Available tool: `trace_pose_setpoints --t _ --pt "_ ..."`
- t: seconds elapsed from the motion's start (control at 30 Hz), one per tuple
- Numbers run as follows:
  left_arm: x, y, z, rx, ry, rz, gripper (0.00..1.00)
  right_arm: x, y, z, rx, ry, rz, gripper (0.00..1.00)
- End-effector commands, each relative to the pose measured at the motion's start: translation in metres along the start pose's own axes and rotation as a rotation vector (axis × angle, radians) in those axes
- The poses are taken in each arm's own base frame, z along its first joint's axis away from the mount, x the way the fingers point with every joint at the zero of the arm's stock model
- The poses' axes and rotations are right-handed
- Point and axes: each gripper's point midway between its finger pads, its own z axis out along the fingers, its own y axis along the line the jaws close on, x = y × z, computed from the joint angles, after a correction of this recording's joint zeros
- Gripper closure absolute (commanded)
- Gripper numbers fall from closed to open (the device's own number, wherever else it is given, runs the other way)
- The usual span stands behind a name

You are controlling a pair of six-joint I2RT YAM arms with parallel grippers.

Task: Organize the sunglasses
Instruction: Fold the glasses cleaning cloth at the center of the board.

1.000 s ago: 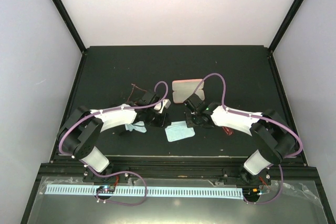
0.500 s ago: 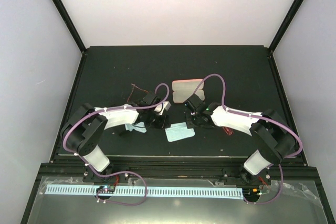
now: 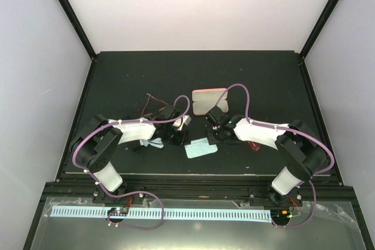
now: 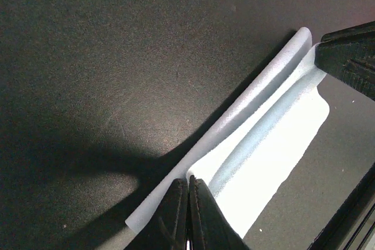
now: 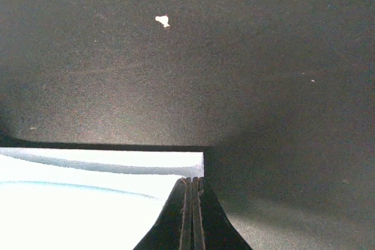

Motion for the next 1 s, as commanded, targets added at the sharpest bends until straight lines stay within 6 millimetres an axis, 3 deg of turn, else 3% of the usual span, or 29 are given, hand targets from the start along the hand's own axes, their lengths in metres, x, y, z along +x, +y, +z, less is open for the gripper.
trace_pose_setpoints --t 0.0,0.13,0.4,0.97 --pt "0.006 0.001 0.005 0.004 0.017 0.000 0.97 0.008 -0.005 0.005 0.015 0.027 -0.017 0.99" --pt "0.007 0.002 0.005 0.003 0.020 0.009 0.88 0.008 -0.001 0.002 -0.015 0.023 0.002 0.98" --pt "0.009 -0.015 0.003 0.102 0.032 0.043 0.76 0.008 0.006 -0.004 -0.060 0.018 0.015 0.91" --pt "0.032 -0.036 -0.005 0.259 0.077 0.105 0.72 0.016 0.001 -0.030 -0.096 -0.033 0.076 0.72"
